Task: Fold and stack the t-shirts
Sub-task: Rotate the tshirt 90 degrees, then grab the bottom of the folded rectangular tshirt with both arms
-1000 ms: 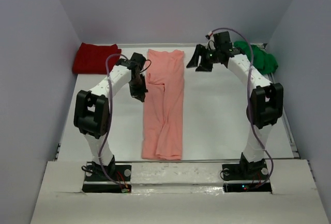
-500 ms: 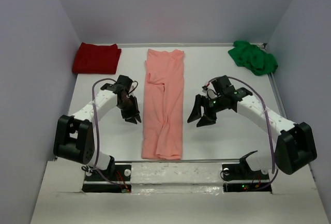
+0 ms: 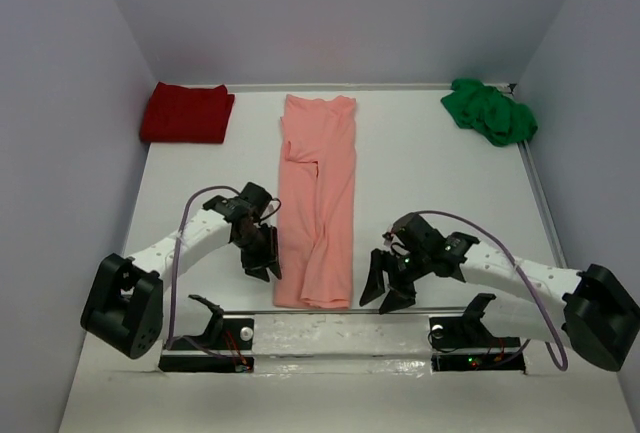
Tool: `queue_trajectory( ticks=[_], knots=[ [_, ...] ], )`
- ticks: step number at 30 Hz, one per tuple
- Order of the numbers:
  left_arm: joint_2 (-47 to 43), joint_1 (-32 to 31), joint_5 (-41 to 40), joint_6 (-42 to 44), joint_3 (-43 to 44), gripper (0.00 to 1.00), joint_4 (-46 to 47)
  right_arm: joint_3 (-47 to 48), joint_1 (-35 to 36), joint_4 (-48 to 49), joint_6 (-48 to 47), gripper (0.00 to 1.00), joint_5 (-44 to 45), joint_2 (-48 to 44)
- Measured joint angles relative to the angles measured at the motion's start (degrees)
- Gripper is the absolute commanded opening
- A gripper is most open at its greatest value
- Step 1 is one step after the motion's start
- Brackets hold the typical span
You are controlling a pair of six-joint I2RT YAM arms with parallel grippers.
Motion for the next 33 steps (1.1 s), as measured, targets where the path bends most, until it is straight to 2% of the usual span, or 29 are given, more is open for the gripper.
queue_trajectory(
  ticks=[5, 9, 19, 29, 31, 33],
  knots=[
    [1.2, -6.1, 0.9, -3.7, -1.0, 0.43, 2.0, 0.2, 4.5, 5.4, 3.8, 0.69, 3.3, 4.9],
    [2.4, -6.5, 1.4, -5.6, -2.8, 0.42, 3.3, 2.4, 6.4, 9.1, 4.1, 0.69, 5.9, 10.0],
    [-0.1, -10.2, 1.0, -10.6, -3.1, 0.43, 3.1, 2.8, 6.4, 15.6, 4.9, 0.67, 8.1, 13.5],
    [-1.2, -11.3, -0.3, -15.5, -2.8, 0.43, 1.0, 3.2, 6.4, 17.2, 4.1, 0.52, 8.0, 20.6],
    [-1.2, -11.3, -0.9, -15.7, -1.9, 0.43, -0.1, 4.0, 6.4, 17.3, 3.9, 0.46, 7.3, 22.2],
    [-1.0, -11.3, -1.5, -15.7, -0.7, 0.43, -0.8, 4.7, 6.4, 17.3, 3.5, 0.34, 7.1, 23.2]
  ],
)
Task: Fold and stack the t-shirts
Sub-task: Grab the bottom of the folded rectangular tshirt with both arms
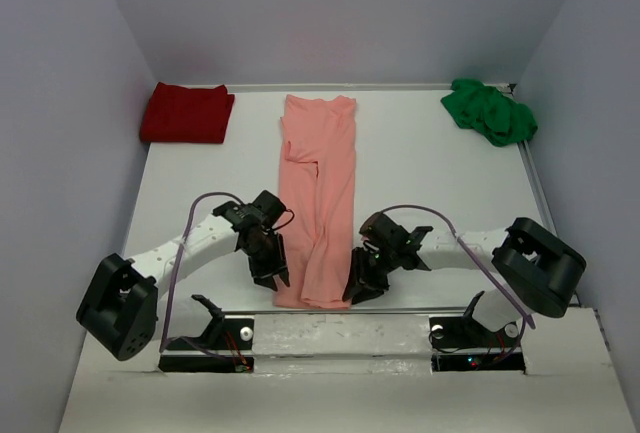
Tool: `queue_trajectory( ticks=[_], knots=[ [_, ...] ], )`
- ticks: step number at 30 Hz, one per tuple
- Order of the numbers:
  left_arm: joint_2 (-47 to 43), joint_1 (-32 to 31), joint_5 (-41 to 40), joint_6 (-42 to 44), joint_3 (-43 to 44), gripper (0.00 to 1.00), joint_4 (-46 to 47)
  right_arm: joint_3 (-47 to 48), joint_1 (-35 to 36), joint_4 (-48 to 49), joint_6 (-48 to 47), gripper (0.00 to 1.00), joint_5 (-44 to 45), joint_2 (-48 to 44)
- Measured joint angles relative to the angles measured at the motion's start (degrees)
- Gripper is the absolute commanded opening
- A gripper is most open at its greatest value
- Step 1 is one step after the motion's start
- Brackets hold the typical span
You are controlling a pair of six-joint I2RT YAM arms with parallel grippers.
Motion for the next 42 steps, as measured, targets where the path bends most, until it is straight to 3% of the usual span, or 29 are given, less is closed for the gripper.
queue_trajectory(
  ticks=[1, 4, 6, 8, 42],
  knots=[
    [0.2, 0.0, -0.2, 0.0, 0.7, 0.43, -0.2, 0.1, 0.0, 0.0, -0.2, 0.26, 0.0, 0.2],
    [1.0, 0.0, -0.5, 0.1, 1.9, 0.43, -0.3, 0.3, 0.0, 0.0, -0.4, 0.22, 0.0, 0.5],
    [1.6, 0.0, -0.6, 0.2, 2.0, 0.43, -0.5, 0.3, 0.0, 0.0, -0.5, 0.06, 0.0, 0.6],
    [1.9, 0.0, -0.7, 0.4, 2.0, 0.43, -0.9, 0.4, 0.0, 0.0, -0.4, 0.00, 0.0, 0.6],
    [7.2, -2.4, 1.4, 1.0, 0.0, 0.43, -0.6, 1.4, -2.5, -3.4, -3.9, 0.00, 0.4, 0.6]
  ],
)
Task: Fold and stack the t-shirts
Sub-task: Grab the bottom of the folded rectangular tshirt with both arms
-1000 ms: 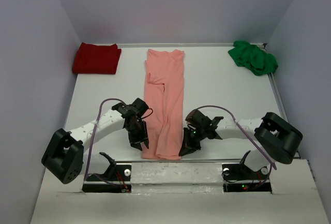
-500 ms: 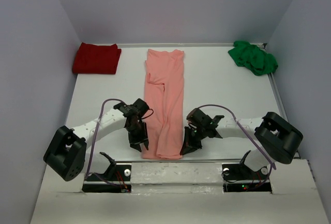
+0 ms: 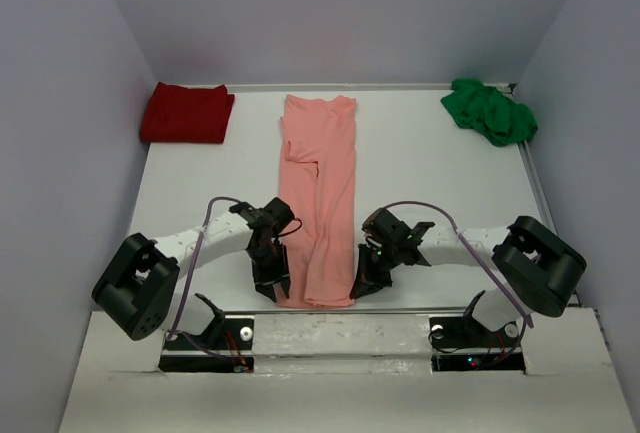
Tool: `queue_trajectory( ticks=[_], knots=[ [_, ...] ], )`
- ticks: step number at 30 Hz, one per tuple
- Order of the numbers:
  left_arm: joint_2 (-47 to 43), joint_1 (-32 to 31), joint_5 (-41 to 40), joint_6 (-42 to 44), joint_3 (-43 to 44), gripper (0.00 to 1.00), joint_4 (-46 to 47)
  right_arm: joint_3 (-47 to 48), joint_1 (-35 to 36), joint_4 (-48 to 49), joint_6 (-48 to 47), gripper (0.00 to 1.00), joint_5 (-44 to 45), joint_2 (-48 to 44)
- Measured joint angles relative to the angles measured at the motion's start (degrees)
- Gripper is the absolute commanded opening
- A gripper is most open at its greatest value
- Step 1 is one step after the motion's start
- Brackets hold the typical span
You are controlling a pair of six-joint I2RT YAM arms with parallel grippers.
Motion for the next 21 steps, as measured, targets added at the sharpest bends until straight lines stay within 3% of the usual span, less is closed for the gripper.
queue_trajectory(
  ticks=[21],
  knots=[
    [1.1, -1.0, -3.6, -5.3, -0.5, 0.43, 1.9, 0.0, -1.6, -0.1, -2.8, 0.00, -2.0, 0.0]
  ],
)
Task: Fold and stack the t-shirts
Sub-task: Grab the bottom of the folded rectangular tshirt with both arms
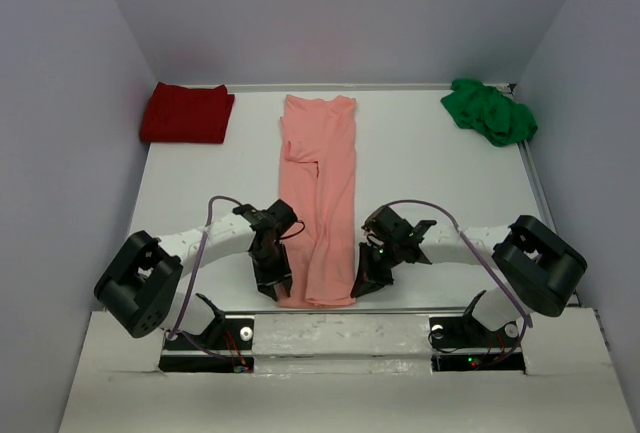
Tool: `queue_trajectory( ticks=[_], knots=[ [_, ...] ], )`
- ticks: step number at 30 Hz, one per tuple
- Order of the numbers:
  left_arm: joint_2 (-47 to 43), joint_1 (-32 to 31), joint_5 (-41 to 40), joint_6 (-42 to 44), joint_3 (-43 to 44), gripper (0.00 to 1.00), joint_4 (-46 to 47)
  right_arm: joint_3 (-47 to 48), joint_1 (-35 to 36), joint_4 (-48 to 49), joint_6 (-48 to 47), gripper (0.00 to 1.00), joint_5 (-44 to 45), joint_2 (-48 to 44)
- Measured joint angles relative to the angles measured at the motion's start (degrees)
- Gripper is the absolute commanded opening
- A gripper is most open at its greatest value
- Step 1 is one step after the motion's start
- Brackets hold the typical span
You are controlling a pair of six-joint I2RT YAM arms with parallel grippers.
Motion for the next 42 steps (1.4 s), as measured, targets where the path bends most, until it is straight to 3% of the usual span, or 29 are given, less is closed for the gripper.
queue_trajectory(
  ticks=[19, 20, 24, 25, 36, 42],
  knots=[
    [0.3, -2.4, 1.8, -2.8, -3.7, 0.39, 2.2, 0.0, -0.5, 0.0, -1.3, 0.00, -1.0, 0.0],
    [0.6, -2.4, 1.8, -2.8, -3.8, 0.36, 2.3, 0.0, -0.5, 0.0, -1.3, 0.00, -1.1, 0.0],
    [2.5, -2.5, 2.3, -2.8, -3.9, 0.01, 3.7, -0.1, -0.8, 0.0, -1.3, 0.00, -1.3, 0.0],
    [2.8, -2.5, 2.9, -2.7, -4.0, 0.00, 4.1, -0.2, -0.9, 0.0, -1.2, 0.00, -1.4, 0.0],
    [5.4, -2.6, 5.2, -2.5, -3.0, 0.00, 3.5, -0.4, -1.2, -0.9, -1.3, 0.00, -1.4, -1.6],
    [7.6, -2.8, -1.1, -1.0, 7.0, 0.00, -0.9, 3.3, -1.9, -6.9, -3.1, 0.00, -1.4, -1.9]
  ],
)
